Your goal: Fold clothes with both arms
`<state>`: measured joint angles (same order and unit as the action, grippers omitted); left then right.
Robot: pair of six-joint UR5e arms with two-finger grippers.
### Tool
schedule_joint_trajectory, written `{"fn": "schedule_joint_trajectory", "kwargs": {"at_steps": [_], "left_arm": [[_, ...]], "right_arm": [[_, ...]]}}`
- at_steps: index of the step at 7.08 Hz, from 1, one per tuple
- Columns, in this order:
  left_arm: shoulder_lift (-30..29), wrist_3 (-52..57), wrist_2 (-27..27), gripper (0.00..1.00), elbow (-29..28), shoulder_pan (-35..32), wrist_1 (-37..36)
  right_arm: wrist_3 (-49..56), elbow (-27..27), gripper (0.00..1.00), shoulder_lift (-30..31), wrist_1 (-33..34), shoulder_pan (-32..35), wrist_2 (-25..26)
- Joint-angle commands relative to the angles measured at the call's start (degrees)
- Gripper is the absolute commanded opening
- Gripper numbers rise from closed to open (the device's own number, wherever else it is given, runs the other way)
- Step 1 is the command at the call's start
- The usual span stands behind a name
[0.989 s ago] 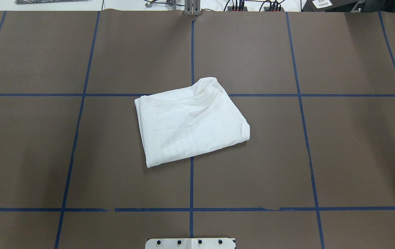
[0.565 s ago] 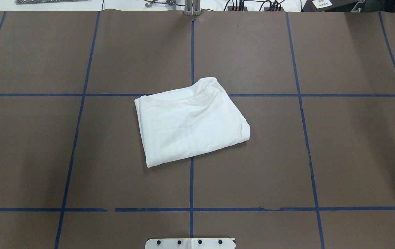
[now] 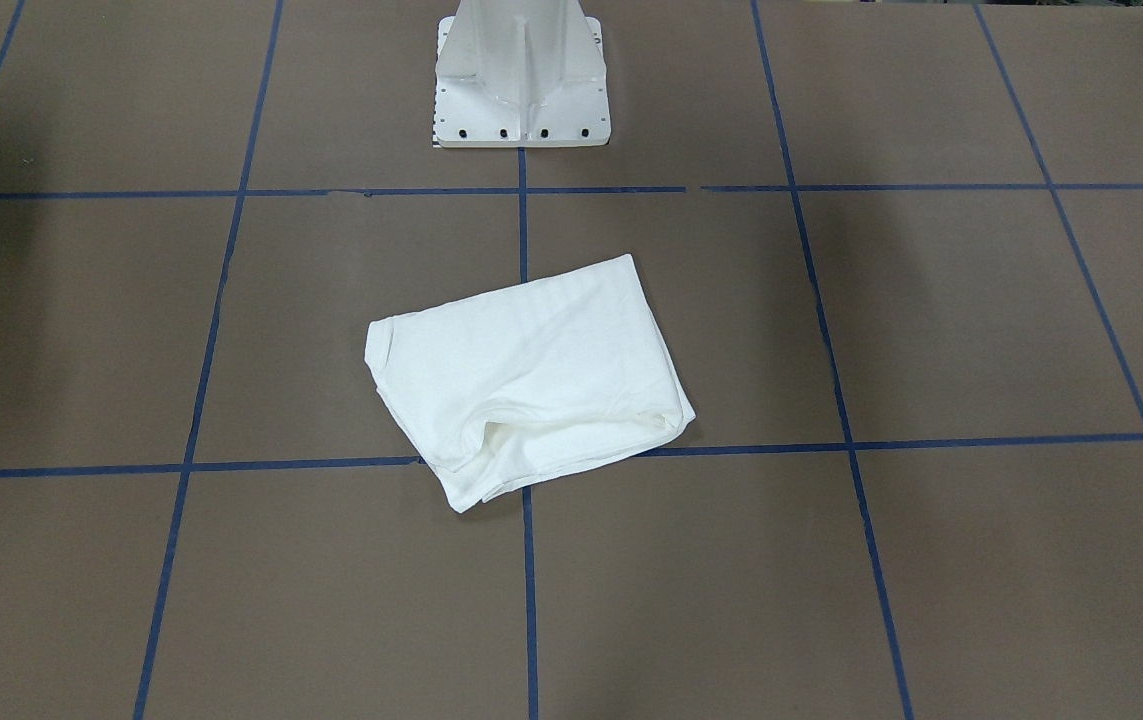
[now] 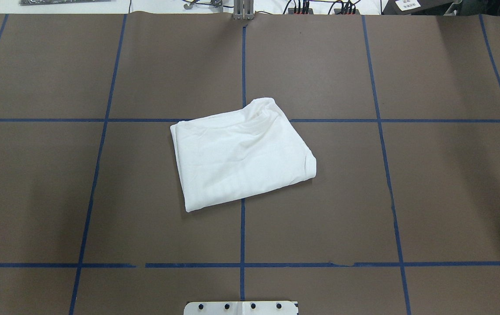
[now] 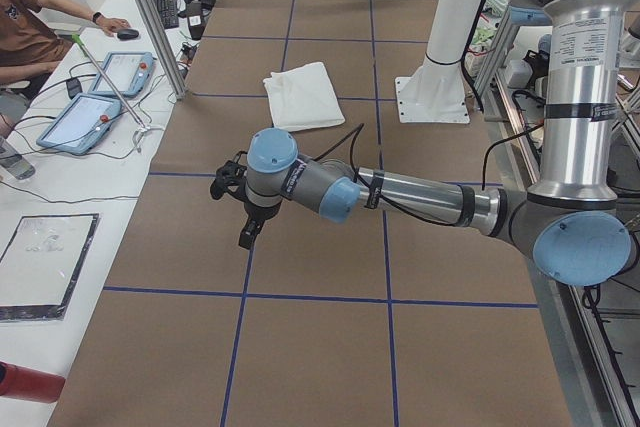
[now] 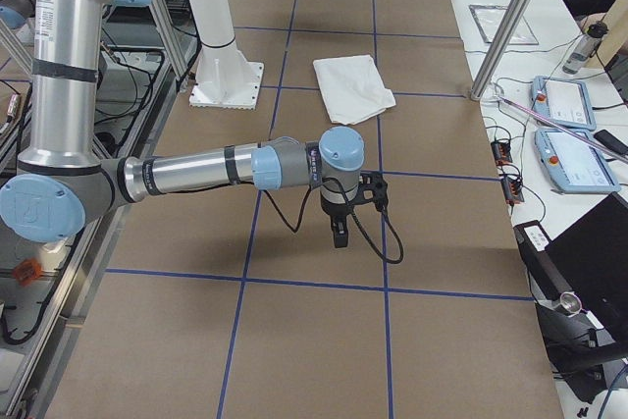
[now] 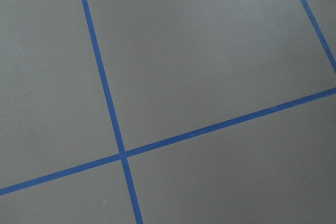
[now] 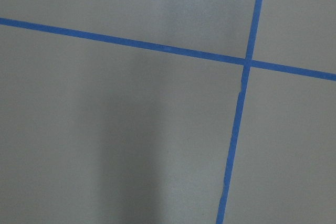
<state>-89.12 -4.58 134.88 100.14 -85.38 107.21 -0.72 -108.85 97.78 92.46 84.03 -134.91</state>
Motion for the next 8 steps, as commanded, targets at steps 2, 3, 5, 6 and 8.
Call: {"fn": "schedule_joint_trajectory", "kwargs": {"at_steps": [2,3,5,6,8], "left_arm": [[-0.44,-0.17,-0.06,1.00,0.49,-0.05,-0.51],[-0.35,-0.17,-0.06,1.00,0.50,-0.05,-0.52],[0.17,-0.17,-0.06,1.00,0.85,-0.14,-0.60],[0.17,-0.17,-0.06,1.00,0.76,-0.14,-0.69],[0.35,-0.17,-0.06,1.00,0.85,-0.14,-0.69]], "right_arm": [[0.02,-0.22,1.00,0.04,0.00,-0.01,-0.09],[0.02,-0.13,1.00,-0.04,0.00,0.08,0.00],[0.02,0.30,1.00,-0.04,0.00,-0.01,0.00],[-0.07,0.65,1.00,-0.04,0.00,-0.01,0.00],[-0.07,0.92,1.00,0.40,0.09,-0.01,-0.09]]}}
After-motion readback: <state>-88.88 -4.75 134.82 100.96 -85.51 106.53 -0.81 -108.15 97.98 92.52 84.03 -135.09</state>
